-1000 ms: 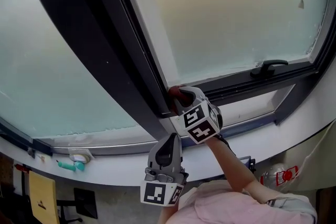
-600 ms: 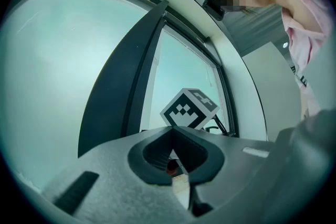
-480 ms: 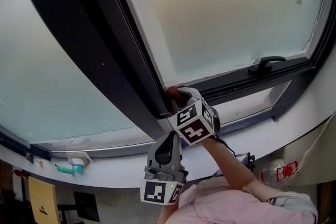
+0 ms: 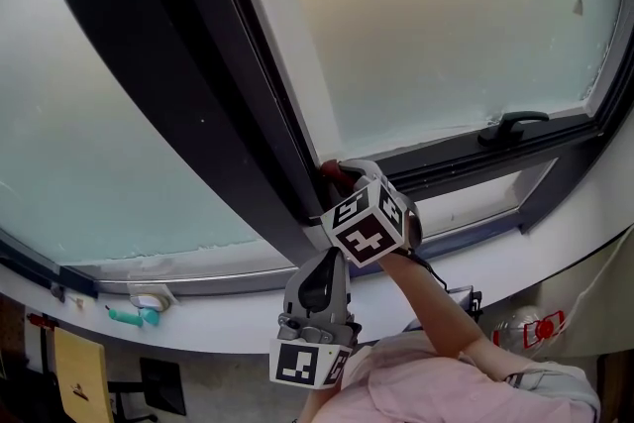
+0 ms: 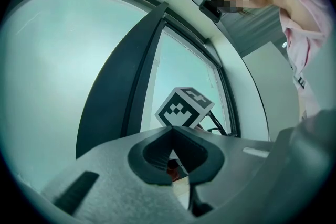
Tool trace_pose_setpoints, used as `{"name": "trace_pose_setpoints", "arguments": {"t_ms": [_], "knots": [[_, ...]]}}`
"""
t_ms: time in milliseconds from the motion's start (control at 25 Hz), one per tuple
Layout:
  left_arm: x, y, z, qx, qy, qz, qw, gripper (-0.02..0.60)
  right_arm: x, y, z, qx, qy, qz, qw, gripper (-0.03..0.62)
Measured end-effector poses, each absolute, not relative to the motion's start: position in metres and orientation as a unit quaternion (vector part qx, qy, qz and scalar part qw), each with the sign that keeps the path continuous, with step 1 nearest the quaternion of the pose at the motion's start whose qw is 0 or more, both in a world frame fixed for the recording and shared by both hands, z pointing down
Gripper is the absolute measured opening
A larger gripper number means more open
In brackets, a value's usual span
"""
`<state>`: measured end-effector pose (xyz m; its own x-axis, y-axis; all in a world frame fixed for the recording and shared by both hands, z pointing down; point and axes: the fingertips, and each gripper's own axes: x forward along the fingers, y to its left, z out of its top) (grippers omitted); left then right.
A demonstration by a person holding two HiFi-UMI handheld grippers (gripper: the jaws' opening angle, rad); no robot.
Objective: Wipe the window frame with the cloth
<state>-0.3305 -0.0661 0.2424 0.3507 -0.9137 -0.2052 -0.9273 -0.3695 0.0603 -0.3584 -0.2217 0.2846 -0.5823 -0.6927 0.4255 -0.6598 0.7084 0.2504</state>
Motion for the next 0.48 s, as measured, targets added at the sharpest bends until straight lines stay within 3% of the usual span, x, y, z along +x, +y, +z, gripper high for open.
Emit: {"name": "trace_pose_setpoints", "arguments": {"t_ms": [480], "knots": [[-0.319,-0.074,0.241,-0.832,0.543,0.109,0.033,0.000,-0.337,-0.225,0.284,0.391,-0.890,-0.023,0.235,0.064]]}}
